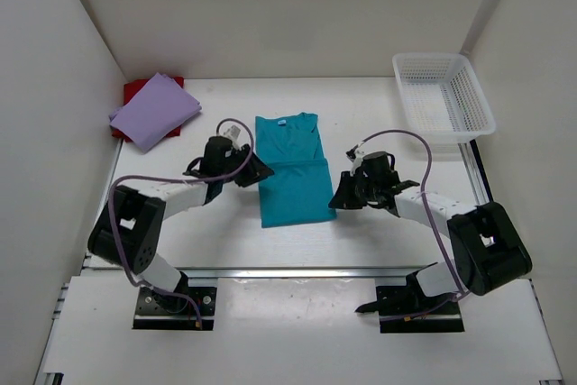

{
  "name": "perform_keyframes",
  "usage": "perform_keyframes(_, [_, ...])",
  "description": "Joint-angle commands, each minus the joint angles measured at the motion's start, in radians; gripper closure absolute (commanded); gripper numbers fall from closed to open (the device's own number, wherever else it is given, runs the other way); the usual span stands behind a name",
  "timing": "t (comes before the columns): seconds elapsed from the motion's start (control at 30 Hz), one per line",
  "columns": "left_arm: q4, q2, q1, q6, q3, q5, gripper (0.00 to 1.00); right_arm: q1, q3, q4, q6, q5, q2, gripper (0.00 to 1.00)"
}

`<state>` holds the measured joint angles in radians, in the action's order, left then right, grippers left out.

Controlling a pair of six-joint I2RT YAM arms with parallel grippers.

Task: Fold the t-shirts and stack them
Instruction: Fold the folded rectangular tshirt in 1/3 of the way, then grab one side of the 2/3 rectangular tshirt with both arms

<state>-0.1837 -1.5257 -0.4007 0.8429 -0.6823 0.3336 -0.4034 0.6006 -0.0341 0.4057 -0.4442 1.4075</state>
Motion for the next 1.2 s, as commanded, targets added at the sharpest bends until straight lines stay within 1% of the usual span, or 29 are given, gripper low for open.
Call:
perform_keyframes(0.0, [-0.013, -0.121, 0.031, 0.001, -0.129, 0.015, 0.56, 0.021, 0.028, 0.022, -0.019, -0.045, 0.007, 0.95])
perform_keyframes(0.03, [-0.011, -0.142, 0.036, 0.001, -0.147, 0.019, 0.55, 0.018, 0.027, 0.022, -0.015, -0.051, 0.005, 0.96])
perform_keyframes(0.1, [-0.005, -0.239, 0.068, 0.004, -0.221, 0.025, 0.56, 0.012, 0.018, 0.077, 0.002, -0.068, 0.01, 0.96])
perform_keyframes(0.2, [0.006, -0.321, 0.114, 0.002, -0.279, 0.044, 0.58, 0.005, 0.008, 0.101, 0.013, -0.062, 0.007, 0.96])
perform_keyframes(0.23, [0.012, -0.323, 0.131, -0.004, -0.281, 0.044, 0.59, 0.003, 0.005, 0.097, 0.004, -0.07, 0.005, 0.96])
perform_keyframes(0.3, [0.001, -0.329, 0.146, -0.013, -0.277, -0.004, 0.58, 0.005, -0.008, 0.117, 0.013, -0.073, 0.013, 0.96])
perform_keyframes(0.33, [-0.006, -0.333, 0.163, -0.016, -0.28, -0.025, 0.58, 0.006, -0.01, 0.123, 0.012, -0.073, 0.016, 0.97])
perform_keyframes(0.4, [-0.039, -0.321, 0.177, 0.008, -0.264, -0.002, 0.56, 0.006, -0.015, 0.126, 0.01, -0.074, 0.024, 0.96])
perform_keyframes(0.47, [-0.109, -0.297, 0.192, 0.056, -0.234, 0.031, 0.53, -0.001, -0.012, 0.122, -0.001, -0.059, 0.021, 0.96])
perform_keyframes(0.5, [-0.123, -0.26, 0.197, 0.061, -0.211, 0.031, 0.53, -0.008, -0.016, 0.119, 0.008, -0.051, 0.019, 0.96])
perform_keyframes(0.53, [-0.119, -0.213, 0.192, 0.056, -0.197, 0.009, 0.52, -0.008, -0.022, 0.114, 0.002, -0.048, 0.001, 0.94])
perform_keyframes(0.57, [-0.084, -0.188, 0.191, 0.033, -0.194, -0.002, 0.52, -0.009, -0.025, 0.118, 0.008, -0.035, -0.016, 0.91])
perform_keyframes(0.63, [-0.04, -0.066, 0.174, 0.003, -0.149, -0.057, 0.47, -0.006, -0.056, 0.117, 0.005, -0.01, -0.062, 0.86])
perform_keyframes(0.67, [-0.014, -0.029, 0.168, -0.019, -0.132, -0.073, 0.45, 0.0, -0.068, 0.117, 0.013, -0.002, -0.074, 0.82])
perform_keyframes(0.7, [0.006, 0.033, 0.145, -0.037, -0.094, -0.106, 0.43, 0.011, -0.09, 0.129, 0.022, -0.005, -0.091, 0.76])
perform_keyframes(0.73, [0.05, 0.091, 0.119, -0.068, -0.062, -0.138, 0.42, 0.015, -0.11, 0.146, 0.028, -0.007, -0.1, 0.74])
perform_keyframes(0.8, [0.159, 0.149, 0.079, -0.148, -0.019, -0.183, 0.4, 0.012, -0.12, 0.151, 0.031, -0.013, -0.084, 0.67])
perform_keyframes(0.87, [0.214, 0.2, 0.047, -0.178, 0.062, -0.189, 0.38, 0.009, -0.117, 0.154, 0.03, -0.028, -0.05, 0.62])
perform_keyframes(0.9, [0.237, 0.217, 0.042, -0.186, 0.079, -0.188, 0.37, 0.009, -0.116, 0.16, 0.039, -0.036, -0.039, 0.61])
perform_keyframes(0.97, [0.253, 0.257, 0.027, -0.211, 0.173, -0.177, 0.36, 0.005, -0.114, 0.184, 0.038, -0.034, -0.001, 0.59])
perform_keyframes(1.03, [0.28, 0.275, -0.009, -0.219, 0.222, -0.199, 0.35, 0.003, -0.11, 0.207, 0.048, -0.056, 0.03, 0.58])
perform_keyframes(1.17, [0.257, 0.276, -0.059, -0.199, 0.32, -0.211, 0.36, -0.005, -0.096, 0.261, 0.07, -0.086, 0.096, 0.6])
